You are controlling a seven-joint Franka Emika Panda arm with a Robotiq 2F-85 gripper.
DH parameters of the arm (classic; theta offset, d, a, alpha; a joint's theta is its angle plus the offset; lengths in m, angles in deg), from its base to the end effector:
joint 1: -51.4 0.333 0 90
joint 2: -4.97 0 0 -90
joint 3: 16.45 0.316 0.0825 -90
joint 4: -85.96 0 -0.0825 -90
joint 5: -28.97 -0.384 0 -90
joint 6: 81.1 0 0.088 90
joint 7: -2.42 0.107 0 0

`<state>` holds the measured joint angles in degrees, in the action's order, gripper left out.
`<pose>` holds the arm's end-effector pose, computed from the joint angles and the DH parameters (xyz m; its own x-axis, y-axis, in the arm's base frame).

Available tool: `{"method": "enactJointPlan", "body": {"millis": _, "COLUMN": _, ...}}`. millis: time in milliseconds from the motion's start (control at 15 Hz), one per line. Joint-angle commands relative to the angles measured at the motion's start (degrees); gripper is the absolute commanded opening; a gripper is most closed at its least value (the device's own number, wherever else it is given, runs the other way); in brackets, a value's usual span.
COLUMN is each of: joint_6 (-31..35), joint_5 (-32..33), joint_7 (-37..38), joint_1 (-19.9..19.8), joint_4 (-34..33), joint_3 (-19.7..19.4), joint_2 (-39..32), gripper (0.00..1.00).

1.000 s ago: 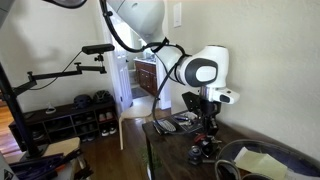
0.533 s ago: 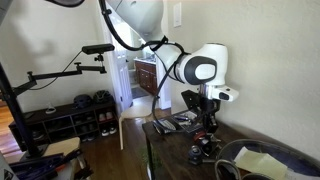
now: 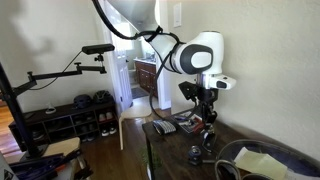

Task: Pick the keys on the table and place them in the box

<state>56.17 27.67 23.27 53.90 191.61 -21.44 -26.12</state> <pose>0.6458 -0.0243 0.2329 0.9165 -0.3994 0.0212 -0.3999 -0.9163 0.0233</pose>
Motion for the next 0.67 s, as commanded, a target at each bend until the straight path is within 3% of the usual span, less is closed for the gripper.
{"method": "enactJointPlan", "body": {"millis": 0, "joint_6": 1.6, "joint_5": 1.3, "joint_7": -0.2, "joint_1": 1.2, "joint_4": 5.0, "joint_3": -0.3, "joint_2": 5.1, "gripper": 0.08}}
{"method": "enactJointPlan", "body": {"millis": 600, "joint_6": 0.8, "joint_5": 5.7, "joint_7": -0.9, "joint_1": 3.7, "joint_4": 4.6, "joint_3": 0.5, "joint_2": 8.4, "gripper": 0.08}}
